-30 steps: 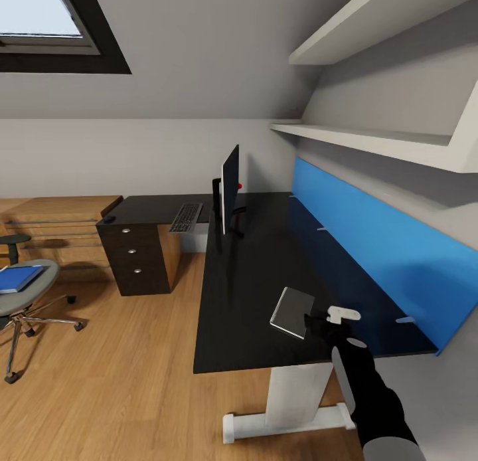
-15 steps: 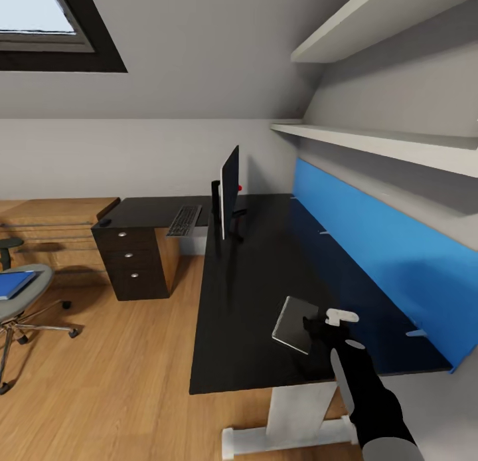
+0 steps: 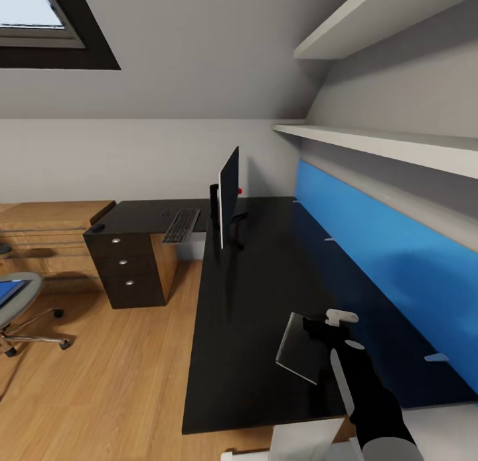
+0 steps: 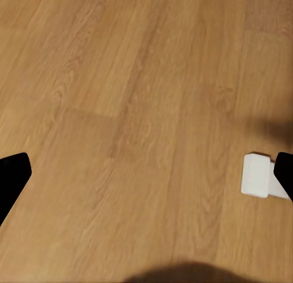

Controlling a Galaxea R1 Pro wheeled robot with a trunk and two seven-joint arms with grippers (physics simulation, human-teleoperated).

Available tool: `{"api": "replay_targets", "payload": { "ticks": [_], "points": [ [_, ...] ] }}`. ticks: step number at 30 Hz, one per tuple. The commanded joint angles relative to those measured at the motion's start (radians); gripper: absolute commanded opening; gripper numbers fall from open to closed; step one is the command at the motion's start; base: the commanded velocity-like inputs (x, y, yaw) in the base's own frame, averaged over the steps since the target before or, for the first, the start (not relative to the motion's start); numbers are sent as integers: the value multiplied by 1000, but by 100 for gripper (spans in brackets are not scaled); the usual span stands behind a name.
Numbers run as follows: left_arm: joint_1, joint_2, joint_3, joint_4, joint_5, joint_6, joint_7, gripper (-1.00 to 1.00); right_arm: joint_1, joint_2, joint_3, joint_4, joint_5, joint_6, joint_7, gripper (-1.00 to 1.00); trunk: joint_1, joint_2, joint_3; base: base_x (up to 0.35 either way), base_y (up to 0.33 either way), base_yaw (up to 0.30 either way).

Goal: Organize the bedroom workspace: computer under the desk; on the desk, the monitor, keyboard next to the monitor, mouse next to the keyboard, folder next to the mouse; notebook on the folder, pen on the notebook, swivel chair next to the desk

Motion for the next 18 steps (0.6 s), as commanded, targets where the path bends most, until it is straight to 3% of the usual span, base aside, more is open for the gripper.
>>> {"api": "replay_targets", "payload": {
  "ticks": [1, 7, 18],
  "points": [
    [-1, -1, 6, 0, -3, -3, 0, 100, -1, 1, -1, -1, 4, 5, 0, 100, 0, -1, -1, 51, 0, 0],
    [-1, -1, 6, 0, -3, -3, 0, 100, -1, 1, 9, -1, 4, 6, 0, 100, 0, -1, -1, 25, 0, 0],
    [-1, -1, 5, 0, -3, -3, 0, 100, 0, 1, 143, -1, 4, 7, 10, 100, 0, -1, -1, 4, 0, 0]
  ]
}}
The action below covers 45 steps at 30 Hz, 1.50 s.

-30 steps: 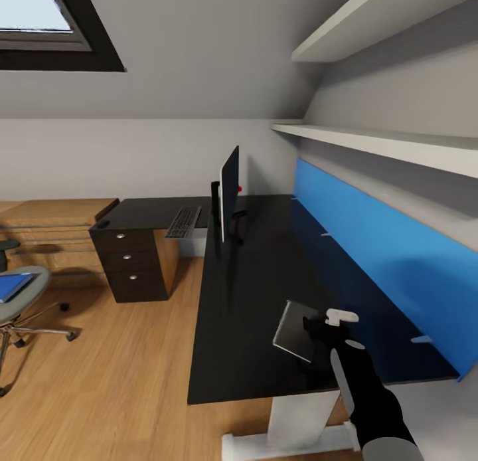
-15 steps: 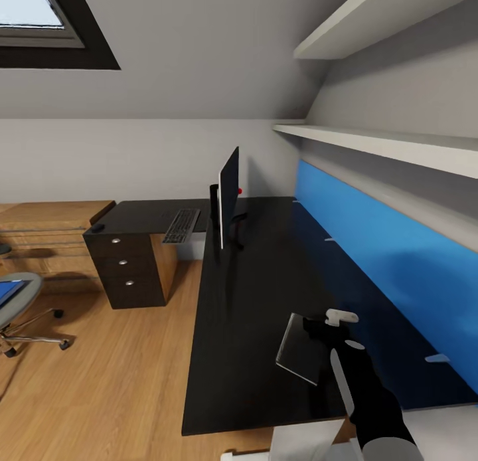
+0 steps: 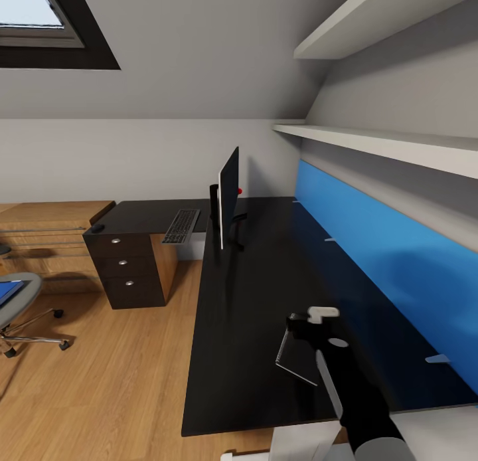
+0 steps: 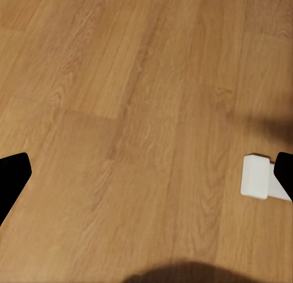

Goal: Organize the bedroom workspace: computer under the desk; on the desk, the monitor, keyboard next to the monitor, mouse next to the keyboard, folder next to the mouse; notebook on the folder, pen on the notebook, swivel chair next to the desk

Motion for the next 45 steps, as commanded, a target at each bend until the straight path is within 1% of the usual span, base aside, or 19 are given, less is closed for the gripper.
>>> {"api": "replay_targets", "payload": {
  "ticks": [1, 5, 10, 16, 31, 45],
  "points": [
    [-1, -1, 6, 0, -3, -3, 0, 100, 0, 1, 5, -1, 4, 6, 0, 100, 0, -1, -1, 0, 0, 0],
    [0, -1, 6, 0, -3, -3, 0, 100, 0, 1, 18, -1, 4, 6, 1, 100, 0, -1, -1, 0, 0, 0],
    [0, 0, 8, 0, -3, -3, 1, 100, 0, 1, 25, -1, 4, 6, 1, 100, 0, -1, -1, 0, 0, 0],
    [-1, 0, 9, 0, -3, -3, 2, 100, 0, 1, 28, 7, 4, 5, 2, 100, 0, -1, -1, 0, 0, 0],
    [0, 0, 9, 0, -3, -3, 3, 100, 0, 3, 35, 61, 6, 3, -4, 100, 0, -1, -1, 25, 16, 0],
    [-1, 0, 9, 0, -3, -3, 3, 100, 0, 2, 35, 76, 6, 3, -4, 100, 0, -1, -1, 38, 24, 0]
  ]
}}
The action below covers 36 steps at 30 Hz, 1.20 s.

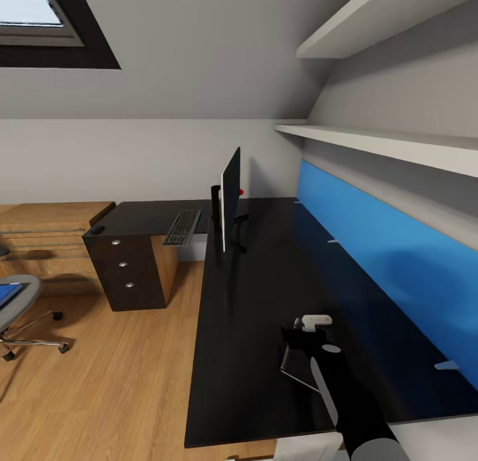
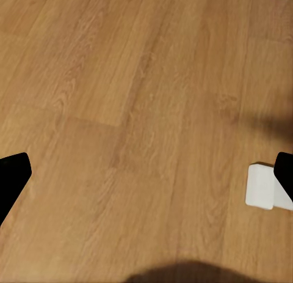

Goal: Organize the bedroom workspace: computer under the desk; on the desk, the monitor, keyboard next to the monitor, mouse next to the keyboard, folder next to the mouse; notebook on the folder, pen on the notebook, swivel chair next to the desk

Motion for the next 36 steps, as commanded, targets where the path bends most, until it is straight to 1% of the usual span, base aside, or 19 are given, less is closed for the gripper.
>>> {"api": "replay_targets", "payload": {
  "ticks": [1, 11, 25, 36],
  "points": [
    [-1, -1, 6, 0, -3, -3, 0, 100, 0, 0, 0, 1, 4, 6, -2, 100, 0, -1, -1, 5, 3, 0],
    [0, -1, 5, -2, -2, -3, 3, 100, 0, 1, -1, 17, 4, 3, -2, 100, 0, -1, -1, 2, 1, 0],
    [0, -2, 5, -3, -2, -3, 6, 100, 0, 0, -1, 39, 4, 1, -2, 100, 54, -99, -45, 0, 0, 0],
    [-1, -2, 5, -3, -2, -3, 6, 100, 0, 1, -1, 40, 3, 0, -2, 100, 54, -99, -45, 0, 0, 0]
  ]
}}
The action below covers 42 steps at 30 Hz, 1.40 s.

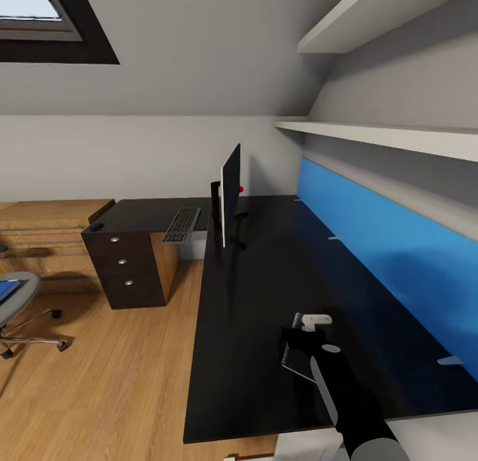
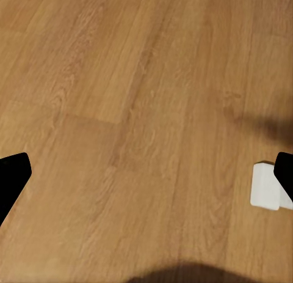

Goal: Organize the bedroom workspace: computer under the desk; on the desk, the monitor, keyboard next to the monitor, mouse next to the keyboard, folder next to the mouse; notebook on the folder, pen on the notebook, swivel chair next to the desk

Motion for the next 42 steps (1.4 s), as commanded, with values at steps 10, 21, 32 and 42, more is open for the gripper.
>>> {"api": "replay_targets", "payload": {
  "ticks": [10, 21, 32, 42],
  "points": [
    [-1, -1, 6, 0, -3, -3, 0, 100, 0, 0, 0, 41, 2, 6, -2, 100, 0, 0, -1, 0, 0, 0],
    [-1, 1, 6, 0, -3, -3, 0, 100, 0, 0, 0, 41, 3, 6, -2, 100, 0, 0, -1, 0, 0, 0],
    [-1, 1, 8, 0, -3, -3, -2, 100, 0, 0, 0, 41, 3, 7, -3, 100, 0, 0, -1, -90, -22, 0],
    [-1, 1, 8, 0, -3, -3, -2, 100, 0, 0, 1, 41, 5, 9, -3, 100, 0, 0, -1, -76, -28, 0]
  ]
}}
